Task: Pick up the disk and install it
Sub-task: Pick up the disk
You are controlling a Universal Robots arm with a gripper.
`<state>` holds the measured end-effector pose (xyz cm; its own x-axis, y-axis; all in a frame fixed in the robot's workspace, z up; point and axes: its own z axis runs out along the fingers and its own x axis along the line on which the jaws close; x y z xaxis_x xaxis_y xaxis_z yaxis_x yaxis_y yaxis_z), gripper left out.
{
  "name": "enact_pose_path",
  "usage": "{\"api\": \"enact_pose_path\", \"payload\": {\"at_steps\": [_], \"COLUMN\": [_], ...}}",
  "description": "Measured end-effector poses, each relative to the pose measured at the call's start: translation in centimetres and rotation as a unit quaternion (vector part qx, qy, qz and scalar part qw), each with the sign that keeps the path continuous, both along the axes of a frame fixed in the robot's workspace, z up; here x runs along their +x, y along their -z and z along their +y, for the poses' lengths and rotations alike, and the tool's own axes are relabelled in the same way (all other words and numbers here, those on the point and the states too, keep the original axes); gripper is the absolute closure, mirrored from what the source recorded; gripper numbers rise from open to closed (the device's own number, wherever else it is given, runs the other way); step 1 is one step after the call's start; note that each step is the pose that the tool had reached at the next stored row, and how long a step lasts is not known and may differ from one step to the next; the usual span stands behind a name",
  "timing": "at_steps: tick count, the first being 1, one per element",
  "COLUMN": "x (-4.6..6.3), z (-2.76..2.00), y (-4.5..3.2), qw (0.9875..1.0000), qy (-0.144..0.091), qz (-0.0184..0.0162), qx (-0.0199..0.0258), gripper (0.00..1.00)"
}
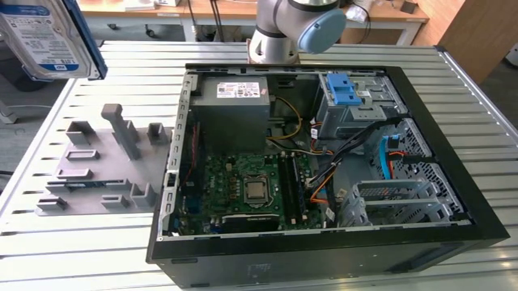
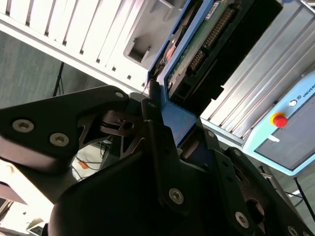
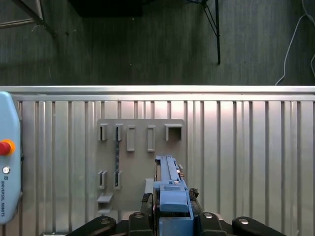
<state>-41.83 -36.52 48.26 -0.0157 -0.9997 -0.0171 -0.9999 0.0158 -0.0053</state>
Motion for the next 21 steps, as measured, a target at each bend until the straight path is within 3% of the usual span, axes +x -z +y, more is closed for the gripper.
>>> {"api": "enact_pose_path", "payload": {"at_steps": [21], "x": [2.6], "z": [-0.77], "y": [0.0], "qw": [1.0], "qy": [0.0], "qz": [0.0001], "qx": [0.0], "gripper": [0.64]}}
